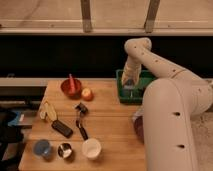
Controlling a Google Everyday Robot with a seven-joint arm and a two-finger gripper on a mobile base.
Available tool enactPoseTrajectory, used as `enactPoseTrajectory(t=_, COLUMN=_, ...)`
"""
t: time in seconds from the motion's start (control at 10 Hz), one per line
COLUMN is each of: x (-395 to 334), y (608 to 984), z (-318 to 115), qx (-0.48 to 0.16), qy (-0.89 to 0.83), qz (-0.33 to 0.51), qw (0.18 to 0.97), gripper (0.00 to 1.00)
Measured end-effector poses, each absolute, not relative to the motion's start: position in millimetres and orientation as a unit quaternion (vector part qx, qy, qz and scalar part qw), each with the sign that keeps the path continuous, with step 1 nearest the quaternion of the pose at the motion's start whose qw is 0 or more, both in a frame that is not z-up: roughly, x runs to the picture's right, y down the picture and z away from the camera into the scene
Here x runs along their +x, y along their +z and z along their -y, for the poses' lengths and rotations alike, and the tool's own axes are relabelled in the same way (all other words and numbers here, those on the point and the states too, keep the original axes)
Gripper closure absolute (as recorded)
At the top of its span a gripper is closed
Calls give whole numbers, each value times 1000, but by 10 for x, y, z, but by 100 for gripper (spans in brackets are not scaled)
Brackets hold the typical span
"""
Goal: Place sponge in tray
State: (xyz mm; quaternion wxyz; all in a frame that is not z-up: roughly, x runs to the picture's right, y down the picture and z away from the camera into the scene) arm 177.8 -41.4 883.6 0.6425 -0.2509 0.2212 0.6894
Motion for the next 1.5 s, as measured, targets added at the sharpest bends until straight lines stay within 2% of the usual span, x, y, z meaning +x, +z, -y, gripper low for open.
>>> enactPoseTrajectory(t=0.2, x=1931, y=8930, z=445, qx=-259, qy=704, qz=-208, qw=627, gripper=96)
enactPoseTrajectory(t=0.3, x=1986, y=8944, z=429, qx=-268, qy=714, qz=-190, qw=618, gripper=89)
enactPoseTrajectory(t=0.5, x=2134, y=8984, z=309, qx=-305, qy=734, qz=-138, qw=591, gripper=67)
enactPoseTrajectory(t=0.6, x=2188, y=8982, z=275, qx=-312, qy=738, qz=-128, qw=585, gripper=59)
enactPoseTrajectory(t=0.8, x=2138, y=8971, z=254, qx=-317, qy=734, qz=-117, qw=589, gripper=37)
enactPoseTrajectory(t=0.9, x=2128, y=8969, z=258, qx=-317, qy=733, qz=-114, qw=591, gripper=31)
enactPoseTrajectory(t=1.5, x=1875, y=9016, z=238, qx=-334, qy=705, qz=-114, qw=615, gripper=30)
